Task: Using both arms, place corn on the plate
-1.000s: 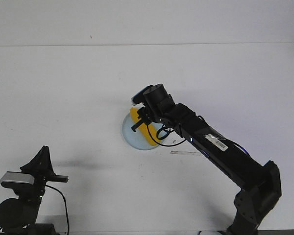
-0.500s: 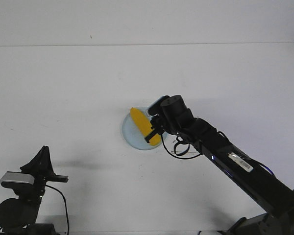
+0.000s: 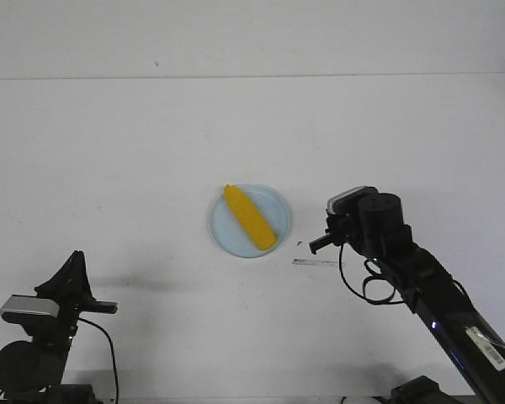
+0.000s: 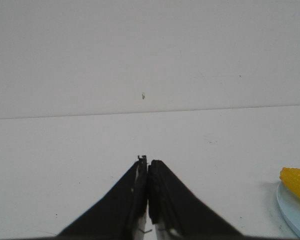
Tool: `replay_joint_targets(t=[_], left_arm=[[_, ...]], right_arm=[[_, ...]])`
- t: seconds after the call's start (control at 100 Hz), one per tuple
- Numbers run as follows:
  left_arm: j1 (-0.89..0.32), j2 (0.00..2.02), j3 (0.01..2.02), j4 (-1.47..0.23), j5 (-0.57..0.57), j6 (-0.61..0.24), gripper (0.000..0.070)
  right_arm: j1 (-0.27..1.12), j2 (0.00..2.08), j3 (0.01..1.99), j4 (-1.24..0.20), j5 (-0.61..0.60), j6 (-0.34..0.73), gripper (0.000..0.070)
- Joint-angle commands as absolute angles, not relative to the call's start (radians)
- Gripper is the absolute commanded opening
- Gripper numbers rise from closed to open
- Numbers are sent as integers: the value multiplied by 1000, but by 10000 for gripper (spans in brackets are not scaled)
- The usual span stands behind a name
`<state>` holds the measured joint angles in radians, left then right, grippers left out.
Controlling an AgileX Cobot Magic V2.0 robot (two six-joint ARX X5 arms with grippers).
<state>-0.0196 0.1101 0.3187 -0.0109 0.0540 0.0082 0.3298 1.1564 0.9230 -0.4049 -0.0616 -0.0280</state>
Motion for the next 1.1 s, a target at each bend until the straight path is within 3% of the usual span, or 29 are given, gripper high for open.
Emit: replay_joint_targets(t=[0.0, 0.35, 0.65, 1.09], left_arm=[[-19, 109, 330, 1, 52, 3, 1], [-19, 109, 330, 1, 52, 3, 1], [-19, 109, 330, 1, 52, 3, 1], [-19, 110, 330, 1, 52, 3, 1]], right_arm=[[292, 1126, 900, -386, -56, -15, 17], [46, 940, 729, -271, -52, -27, 15], [-20, 730, 455, 71, -52, -26, 15], [-19, 379, 334, 23, -52, -20, 16]])
